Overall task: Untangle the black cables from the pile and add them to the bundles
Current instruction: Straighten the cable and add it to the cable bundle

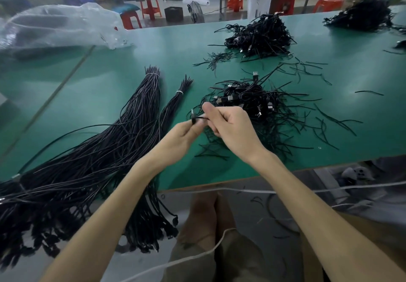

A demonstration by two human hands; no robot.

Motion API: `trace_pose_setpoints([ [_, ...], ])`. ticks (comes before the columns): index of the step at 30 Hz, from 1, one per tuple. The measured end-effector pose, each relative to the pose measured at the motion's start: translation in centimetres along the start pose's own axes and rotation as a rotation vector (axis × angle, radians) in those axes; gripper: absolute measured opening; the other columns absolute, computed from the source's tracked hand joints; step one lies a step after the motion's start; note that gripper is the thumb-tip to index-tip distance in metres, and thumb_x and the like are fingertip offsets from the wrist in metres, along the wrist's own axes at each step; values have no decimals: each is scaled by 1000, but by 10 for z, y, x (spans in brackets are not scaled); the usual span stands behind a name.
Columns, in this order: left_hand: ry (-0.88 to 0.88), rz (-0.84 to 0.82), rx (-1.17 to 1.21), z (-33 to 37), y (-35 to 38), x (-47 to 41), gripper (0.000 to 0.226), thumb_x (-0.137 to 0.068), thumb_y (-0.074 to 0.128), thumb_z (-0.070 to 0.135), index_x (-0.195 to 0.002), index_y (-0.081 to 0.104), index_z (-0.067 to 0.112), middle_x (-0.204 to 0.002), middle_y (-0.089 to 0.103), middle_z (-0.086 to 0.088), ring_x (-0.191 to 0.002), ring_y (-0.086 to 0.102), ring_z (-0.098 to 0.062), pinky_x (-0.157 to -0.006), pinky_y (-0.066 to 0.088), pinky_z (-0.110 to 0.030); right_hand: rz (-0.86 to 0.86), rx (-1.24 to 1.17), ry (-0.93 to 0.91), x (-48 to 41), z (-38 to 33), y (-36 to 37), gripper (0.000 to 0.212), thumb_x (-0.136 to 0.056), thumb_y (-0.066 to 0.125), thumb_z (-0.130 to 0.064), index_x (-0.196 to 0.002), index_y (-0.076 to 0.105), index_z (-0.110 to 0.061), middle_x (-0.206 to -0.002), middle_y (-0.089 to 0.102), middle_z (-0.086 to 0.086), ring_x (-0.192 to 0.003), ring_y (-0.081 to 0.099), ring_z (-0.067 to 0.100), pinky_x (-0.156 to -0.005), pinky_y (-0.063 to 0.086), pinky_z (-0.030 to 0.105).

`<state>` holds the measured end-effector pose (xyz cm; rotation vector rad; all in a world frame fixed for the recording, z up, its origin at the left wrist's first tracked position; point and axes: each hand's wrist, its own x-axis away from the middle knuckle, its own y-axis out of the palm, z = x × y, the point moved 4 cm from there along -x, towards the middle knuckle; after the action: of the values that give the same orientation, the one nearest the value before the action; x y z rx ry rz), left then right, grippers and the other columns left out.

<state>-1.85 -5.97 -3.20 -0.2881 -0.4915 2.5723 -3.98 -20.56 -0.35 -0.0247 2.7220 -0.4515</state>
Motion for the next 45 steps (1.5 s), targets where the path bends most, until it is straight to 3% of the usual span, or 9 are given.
trace_pose_setpoints([
  [6, 53, 45, 799, 7, 4, -4, 64, -110, 15, 47, -151, 43, 7, -154, 52, -2, -141, 50, -15, -116, 42, -30, -121, -73, 31, 20, 19, 34, 57, -107, 48, -43, -55, 45, -21, -49, 45, -9, -48, 39, 7, -57, 33, 25],
  [10, 43, 107, 1165, 20, -15, 0, 47, -111, 25, 48, -98, 61, 19, -81, 66, 10, -58, 55, -5, -61, 43, -18, -269, 75, 131, 24, 42, 37, 58, -103, 46, -57, -56, 48, -23, -47, 46, -10, -45, 39, 5, -56, 34, 23],
  [16, 2, -74, 144, 17, -14, 15, 55, -104, 40, 59, -65, 60, 24, -52, 53, 4, -43, 42, -13, -44, 35, -20, -195, 280, 75, 1, 43, 3, 66, -99, 49, -63, -53, 41, -17, -44, 40, -8, -43, 33, 8, -50, 29, 26],
  [21, -38, -28, -372, -9, 4, 12, 51, -100, 32, 60, -107, 72, 30, -93, 77, 10, -86, 67, -6, -78, 46, -14, -4, 227, 17, -13, 24, -9, 72, -105, 48, -52, -51, 37, -7, -44, 39, 4, -43, 34, 11, -57, 39, 38],
  [25, 4, 153, 214, -12, 8, 5, 63, -106, 29, 48, -147, 52, 5, -145, 59, -11, -133, 57, -16, -115, 41, -32, -22, 155, -49, 0, 8, 3, 70, -107, 48, -47, -51, 39, -5, -42, 41, -9, -43, 39, 6, -64, 52, 46],
  [30, -57, 252, 830, 9, 8, -3, 67, -110, 17, 48, -145, 50, 2, -147, 59, -8, -136, 56, -18, -117, 42, -33, -81, 248, -116, 15, 8, 28, 63, -108, 45, -40, -55, 41, -7, -48, 45, 14, -47, 41, 28, -53, 37, 48],
  [35, 39, 232, 1177, 31, -16, 7, 53, -110, 32, 48, -84, 68, 18, -75, 58, 8, -59, 49, -9, -63, 46, -22, -181, 571, -113, 10, 22, 21, 51, -105, 32, -49, -73, 49, -13, -54, 42, -3, -58, 46, 31, -68, 47, 46],
  [39, 6, 90, 841, 31, -17, 17, 49, -103, 41, 57, -67, 52, 25, -61, 31, 11, -52, 22, -9, -51, 23, -21, -123, 715, -235, 3, 23, 3, 48, -104, 32, -48, -72, 42, -14, -59, 51, 11, -65, 47, 31, -70, 35, 38],
  [45, -114, -163, -484, 3, 13, 16, 50, -106, 41, 50, -66, 61, 29, -56, 60, 19, -48, 52, 1, -51, 38, -12, 37, 596, -248, -5, 11, -3, 55, -110, 45, -28, -57, 39, -15, -51, 41, 3, -52, 40, 31, -81, 40, 45],
])
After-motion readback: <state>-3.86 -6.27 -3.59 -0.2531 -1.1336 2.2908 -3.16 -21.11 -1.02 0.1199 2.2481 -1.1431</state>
